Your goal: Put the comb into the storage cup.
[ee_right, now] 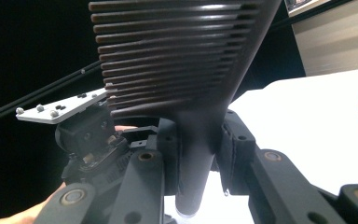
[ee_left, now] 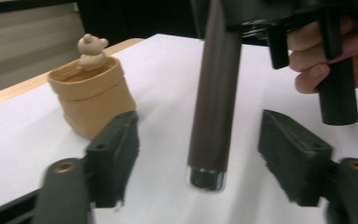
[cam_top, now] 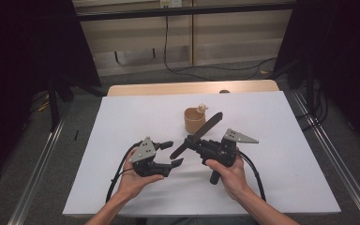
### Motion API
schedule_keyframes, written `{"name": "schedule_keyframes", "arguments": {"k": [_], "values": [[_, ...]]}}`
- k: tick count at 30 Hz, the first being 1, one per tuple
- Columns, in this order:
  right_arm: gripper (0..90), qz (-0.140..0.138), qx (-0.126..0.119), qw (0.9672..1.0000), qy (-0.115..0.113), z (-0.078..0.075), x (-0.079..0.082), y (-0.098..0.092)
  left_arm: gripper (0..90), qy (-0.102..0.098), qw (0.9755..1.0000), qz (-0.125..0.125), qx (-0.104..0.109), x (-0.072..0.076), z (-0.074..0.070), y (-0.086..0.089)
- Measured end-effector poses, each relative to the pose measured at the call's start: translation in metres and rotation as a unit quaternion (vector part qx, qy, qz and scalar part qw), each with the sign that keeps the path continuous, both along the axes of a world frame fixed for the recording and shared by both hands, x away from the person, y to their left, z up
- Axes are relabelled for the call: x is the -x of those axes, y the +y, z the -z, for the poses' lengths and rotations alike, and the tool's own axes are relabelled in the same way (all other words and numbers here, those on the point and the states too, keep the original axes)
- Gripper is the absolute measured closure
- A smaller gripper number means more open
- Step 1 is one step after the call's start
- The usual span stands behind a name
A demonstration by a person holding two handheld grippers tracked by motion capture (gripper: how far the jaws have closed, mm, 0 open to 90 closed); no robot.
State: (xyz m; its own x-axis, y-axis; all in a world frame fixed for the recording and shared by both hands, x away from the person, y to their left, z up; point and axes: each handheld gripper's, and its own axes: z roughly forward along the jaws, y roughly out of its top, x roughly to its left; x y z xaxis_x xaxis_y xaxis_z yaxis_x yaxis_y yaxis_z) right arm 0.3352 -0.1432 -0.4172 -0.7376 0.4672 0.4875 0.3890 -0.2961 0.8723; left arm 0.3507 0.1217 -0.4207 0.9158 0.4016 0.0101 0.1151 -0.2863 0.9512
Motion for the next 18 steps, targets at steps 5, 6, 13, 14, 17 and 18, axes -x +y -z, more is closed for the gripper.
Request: {"name": "schedule_keyframes", "arguments": {"k": [5, 6, 13, 14, 17, 18], "values": [[72.4, 0.006, 0.017, 0.9998, -0.009, -0.003, -0.001, -0.004, 13.7, 0.003, 0.9997, -0.023, 0.001, -0.001, -0.001, 0.007], [72.4, 0.008, 0.026, 0.9996, -0.011, -0.004, -0.001, -0.004, 12.8, 0.001, 0.9997, -0.025, 0.003, -0.001, -0.002, 0.008], [72.4, 0.014, 0.049, 0.9983, -0.027, -0.012, -0.003, -0.011, 7.0, 0.003, 0.9987, -0.049, 0.012, 0.002, -0.003, 0.017], [72.4, 0.017, 0.051, 0.9981, -0.03, -0.012, -0.003, -0.012, 5.3, 0.007, 0.9984, -0.055, 0.011, 0.003, -0.003, 0.016], [72.4, 0.022, 0.059, 0.9974, -0.035, -0.014, -0.004, -0.015, 3.4, -0.004, 0.9981, -0.06, 0.01, 0.005, -0.005, 0.017], [72.5, 0.023, 0.063, 0.9971, -0.035, -0.014, -0.005, -0.016, 3.4, -0.002, 0.998, -0.061, 0.016, 0.006, -0.005, 0.017]]}}
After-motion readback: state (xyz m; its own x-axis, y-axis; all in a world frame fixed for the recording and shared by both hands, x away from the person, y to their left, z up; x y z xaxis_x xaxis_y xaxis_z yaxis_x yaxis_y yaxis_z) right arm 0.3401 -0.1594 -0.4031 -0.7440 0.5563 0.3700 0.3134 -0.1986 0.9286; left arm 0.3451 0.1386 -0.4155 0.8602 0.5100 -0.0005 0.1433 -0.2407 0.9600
